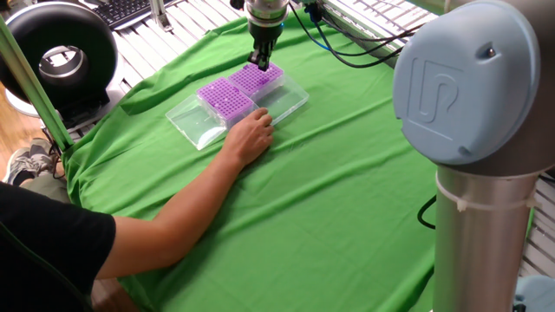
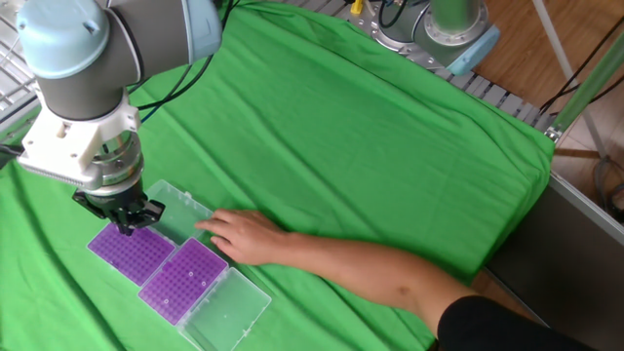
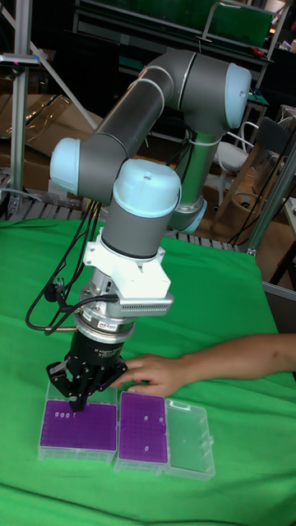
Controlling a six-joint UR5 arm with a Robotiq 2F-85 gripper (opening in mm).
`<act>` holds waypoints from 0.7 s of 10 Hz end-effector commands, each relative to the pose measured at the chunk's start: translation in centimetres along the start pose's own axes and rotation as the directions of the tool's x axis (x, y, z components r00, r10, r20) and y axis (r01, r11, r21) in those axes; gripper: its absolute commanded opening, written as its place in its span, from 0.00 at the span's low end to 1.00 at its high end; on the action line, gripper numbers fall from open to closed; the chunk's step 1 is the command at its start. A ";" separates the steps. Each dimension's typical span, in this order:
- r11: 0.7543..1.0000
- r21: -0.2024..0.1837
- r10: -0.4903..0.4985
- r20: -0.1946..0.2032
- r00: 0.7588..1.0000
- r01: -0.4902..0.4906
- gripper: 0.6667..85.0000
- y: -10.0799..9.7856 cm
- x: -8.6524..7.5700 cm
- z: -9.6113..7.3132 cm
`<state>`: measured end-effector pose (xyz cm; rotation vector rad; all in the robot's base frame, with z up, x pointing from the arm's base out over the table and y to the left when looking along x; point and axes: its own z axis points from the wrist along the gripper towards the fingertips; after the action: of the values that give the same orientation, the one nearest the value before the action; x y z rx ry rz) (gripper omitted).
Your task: Insert a small pipette tip into the holder for small pipette tips
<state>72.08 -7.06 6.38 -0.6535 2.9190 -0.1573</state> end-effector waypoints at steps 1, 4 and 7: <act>1.000 -0.008 0.011 0.010 1.000 -0.011 0.00 0.1 -0.1 0.2; 1.000 -0.007 0.010 0.014 1.000 -0.010 0.00 0.1 -0.2 0.4; 0.998 -0.008 -0.058 0.005 0.998 0.058 0.14 -0.1 0.3 0.6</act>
<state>72.10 -7.22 5.82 -0.6866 2.9080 -0.1614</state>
